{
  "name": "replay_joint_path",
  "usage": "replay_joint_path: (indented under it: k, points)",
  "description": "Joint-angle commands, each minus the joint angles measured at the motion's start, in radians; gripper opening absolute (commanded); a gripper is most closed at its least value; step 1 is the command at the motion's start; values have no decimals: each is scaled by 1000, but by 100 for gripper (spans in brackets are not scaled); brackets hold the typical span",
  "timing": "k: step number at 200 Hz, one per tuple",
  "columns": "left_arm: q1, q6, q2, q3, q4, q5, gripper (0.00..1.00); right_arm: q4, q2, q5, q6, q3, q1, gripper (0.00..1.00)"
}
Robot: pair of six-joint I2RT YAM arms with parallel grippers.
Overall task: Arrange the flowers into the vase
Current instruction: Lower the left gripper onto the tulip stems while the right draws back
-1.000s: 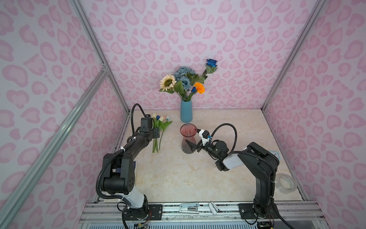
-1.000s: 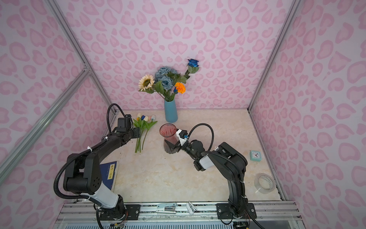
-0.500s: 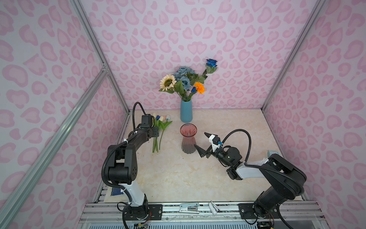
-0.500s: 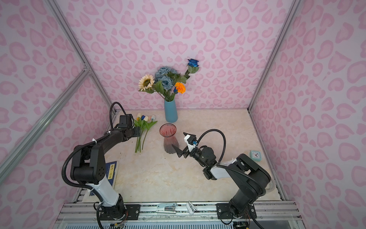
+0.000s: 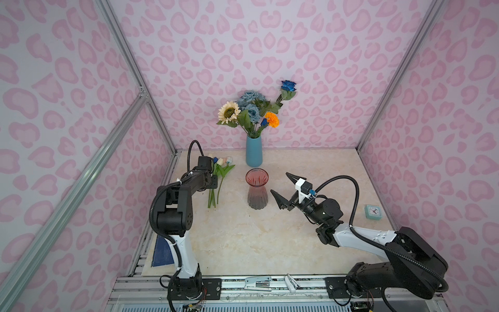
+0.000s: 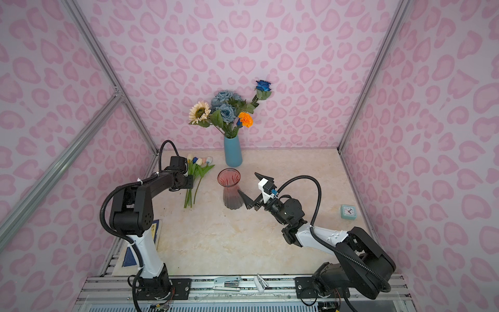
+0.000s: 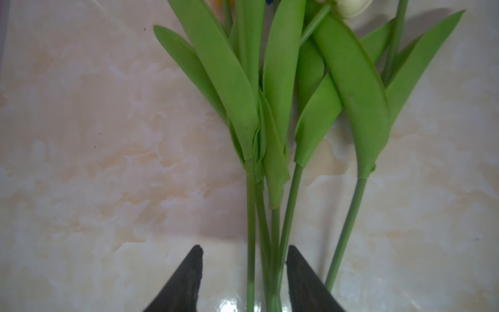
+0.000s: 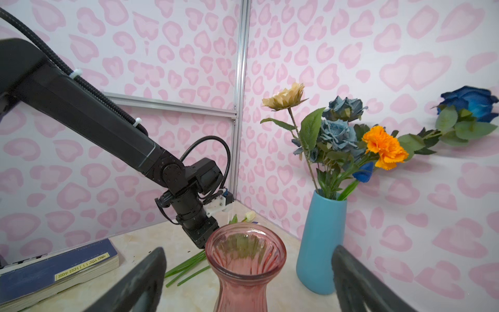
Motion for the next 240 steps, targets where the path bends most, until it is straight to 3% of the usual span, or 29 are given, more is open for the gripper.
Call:
replay_joint_path:
  k: [1, 22, 49, 95, 168, 200, 215, 240]
  points:
    - [3, 10, 30, 35, -21, 8, 46, -15, -14, -1, -20, -2, 2, 95]
    - [3, 13, 56, 60, -36, -6, 39, -15, -29, 6, -26, -14, 3, 95]
    - [4, 16, 74, 78, -53, -5, 37, -27, -42, 14, -31, -21, 3, 95]
    - [4, 5, 72, 92, -72, -5, 9, -32, -49, 26, -45, -29, 3, 95]
    - [3, -22, -33, 78, -114, 5, 4, -41, -36, 13, -49, -14, 3, 95]
    - [3, -46, -82, 47, -98, 40, 24, -23, -18, 7, -43, -7, 3, 95]
    - [3, -46, -79, 33, -91, 46, 5, -18, -13, 4, -40, -3, 2, 95]
    - [3, -48, -67, 24, -91, 44, 3, -19, -15, 4, -44, 1, 2, 95]
